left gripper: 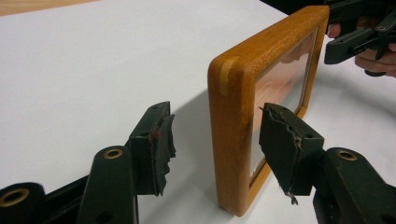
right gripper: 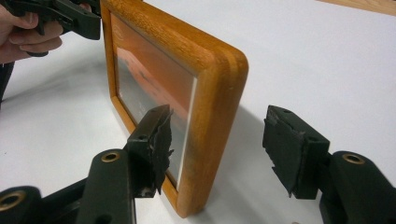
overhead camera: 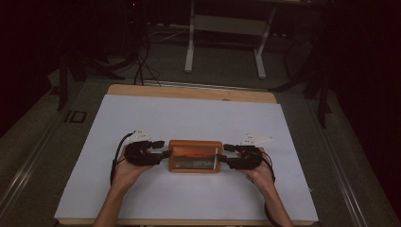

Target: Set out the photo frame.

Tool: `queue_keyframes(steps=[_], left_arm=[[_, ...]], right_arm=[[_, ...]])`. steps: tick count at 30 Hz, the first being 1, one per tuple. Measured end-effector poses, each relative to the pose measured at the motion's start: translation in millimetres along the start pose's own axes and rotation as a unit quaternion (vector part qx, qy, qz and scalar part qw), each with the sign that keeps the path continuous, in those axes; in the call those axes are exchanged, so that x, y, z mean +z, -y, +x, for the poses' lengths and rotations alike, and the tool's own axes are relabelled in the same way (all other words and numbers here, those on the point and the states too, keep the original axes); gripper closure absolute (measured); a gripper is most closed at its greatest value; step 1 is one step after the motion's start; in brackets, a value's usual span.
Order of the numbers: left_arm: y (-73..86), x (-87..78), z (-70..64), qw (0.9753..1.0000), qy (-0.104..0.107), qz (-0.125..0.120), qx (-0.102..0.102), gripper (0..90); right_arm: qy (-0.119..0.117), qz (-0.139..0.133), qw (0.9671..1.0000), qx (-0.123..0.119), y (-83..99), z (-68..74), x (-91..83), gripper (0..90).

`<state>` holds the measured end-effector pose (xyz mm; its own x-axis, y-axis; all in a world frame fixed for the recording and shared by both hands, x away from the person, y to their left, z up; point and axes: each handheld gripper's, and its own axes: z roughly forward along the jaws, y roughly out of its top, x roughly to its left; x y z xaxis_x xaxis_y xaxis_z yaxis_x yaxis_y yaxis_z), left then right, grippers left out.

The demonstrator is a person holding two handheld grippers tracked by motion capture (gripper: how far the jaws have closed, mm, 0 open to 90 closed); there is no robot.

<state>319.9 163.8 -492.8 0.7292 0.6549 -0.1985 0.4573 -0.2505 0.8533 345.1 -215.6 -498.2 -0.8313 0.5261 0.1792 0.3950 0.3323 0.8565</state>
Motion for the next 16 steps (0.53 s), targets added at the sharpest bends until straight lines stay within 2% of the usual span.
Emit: queue_keyframes(steps=[7,11,14,15,16], left_arm=[[0.4,-6.7,4.0,0.9999,-0.007,-0.007,-0.004,44.5],[1.5,-9.8,7.5,0.9998,-0.018,-0.009,-0.006,44.5],[4.2,-10.0,11.3,0.9983,-0.057,0.011,0.003,44.5],[4.2,-10.0,11.3,0.9983,-0.057,0.011,0.003,44.5],[5.9,-9.6,13.8,0.9971,-0.072,0.022,0.002,44.4]], right_arm=[[-0.002,-0.001,1.0,0.001,1.0,-4.2,-7.9,41.3],[-0.003,0.002,1.0,0.003,2.1,-7.1,-11.5,41.4],[-0.006,0.007,1.0,0.003,3.6,-10.0,-14.1,41.6],[-0.006,0.007,1.0,0.003,3.6,-10.0,-14.1,41.6],[-0.004,0.011,0.9999,0.002,4.9,-13.2,-17.6,41.6]])
